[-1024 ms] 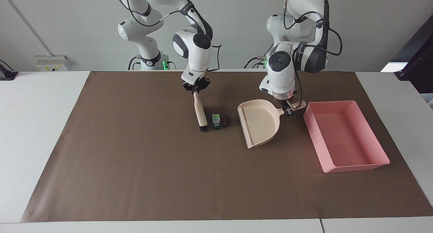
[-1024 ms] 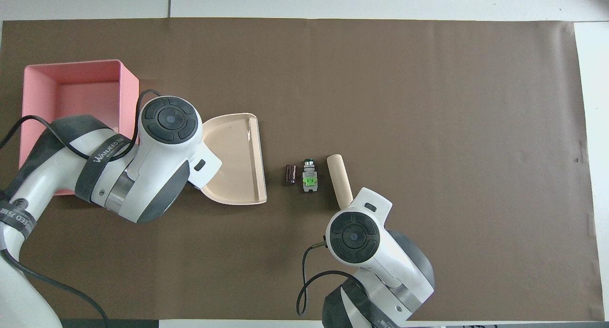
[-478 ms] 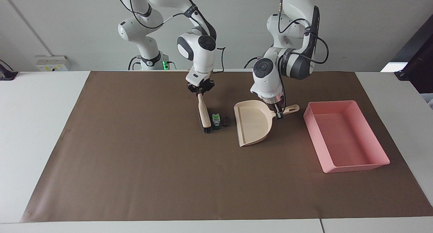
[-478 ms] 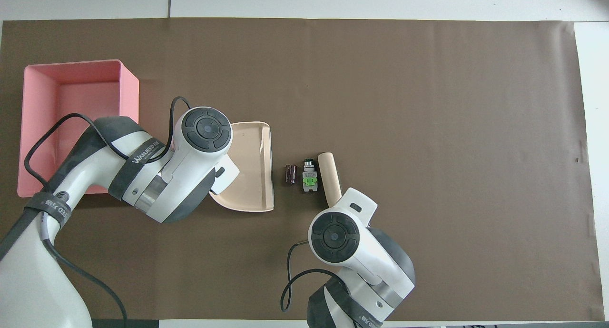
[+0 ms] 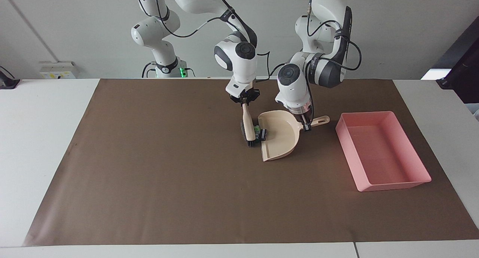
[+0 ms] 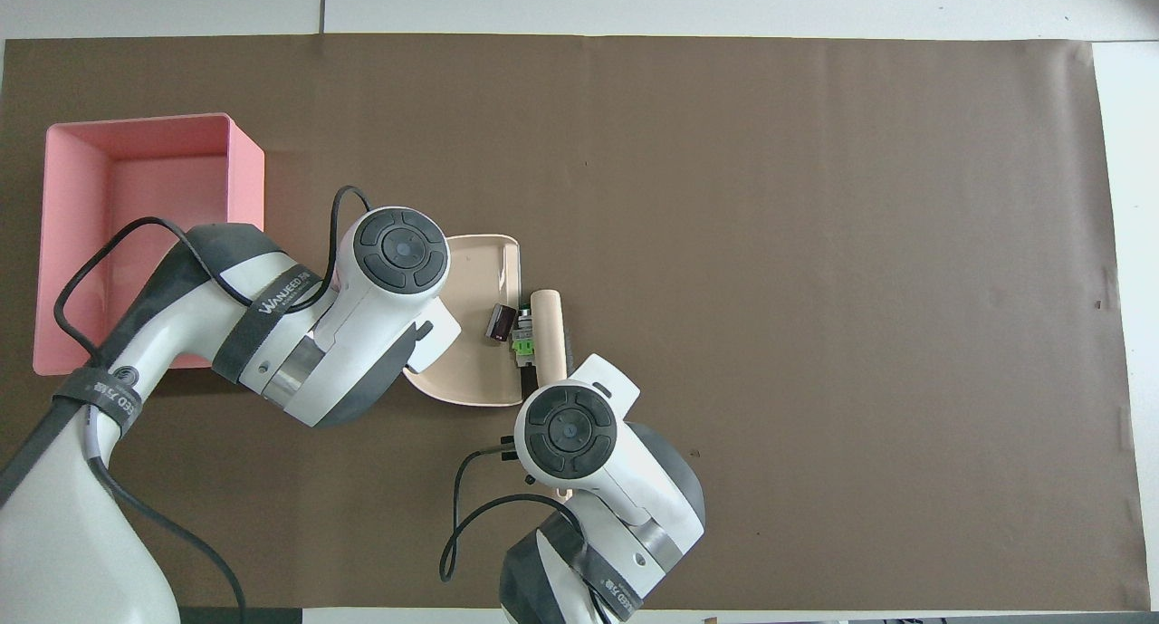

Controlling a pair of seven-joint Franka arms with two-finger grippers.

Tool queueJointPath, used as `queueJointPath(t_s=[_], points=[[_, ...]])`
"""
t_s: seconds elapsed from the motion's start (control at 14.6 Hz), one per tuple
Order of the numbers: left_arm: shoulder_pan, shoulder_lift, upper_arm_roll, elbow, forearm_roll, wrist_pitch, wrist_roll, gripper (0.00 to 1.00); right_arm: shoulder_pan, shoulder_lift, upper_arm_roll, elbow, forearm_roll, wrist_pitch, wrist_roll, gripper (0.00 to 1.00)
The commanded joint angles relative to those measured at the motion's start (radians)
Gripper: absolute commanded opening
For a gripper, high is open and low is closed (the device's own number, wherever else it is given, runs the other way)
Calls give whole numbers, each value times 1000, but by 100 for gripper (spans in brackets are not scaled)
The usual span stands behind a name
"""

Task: Clean e-waste and dump in bin
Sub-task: 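Sweep the component into the dustpan with the right gripper's brush, then carry the dustpan to the bin while the right gripper returns the brush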

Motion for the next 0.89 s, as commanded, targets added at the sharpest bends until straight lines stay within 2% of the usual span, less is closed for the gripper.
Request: queueJointPath(t_s=[0.0, 0.07, 0.2, 0.41, 0.82], points=[[-18, 9, 8, 12, 9, -24, 21, 0, 30, 51, 6, 58, 151, 96, 8, 0], [-18, 9, 8, 12, 11, -24, 21, 0, 38, 54, 6, 86, 198, 97, 16, 0], [-18, 9, 8, 11, 11, -21, 21, 0, 31, 56, 6, 130, 205, 54, 46, 0], [-5, 3, 7, 9, 9, 1, 23, 0, 34, 45, 0, 127, 187, -17, 59, 0], [82, -58, 7, -145, -5, 252, 57, 0, 24, 23, -2, 88, 72, -101, 57, 0]])
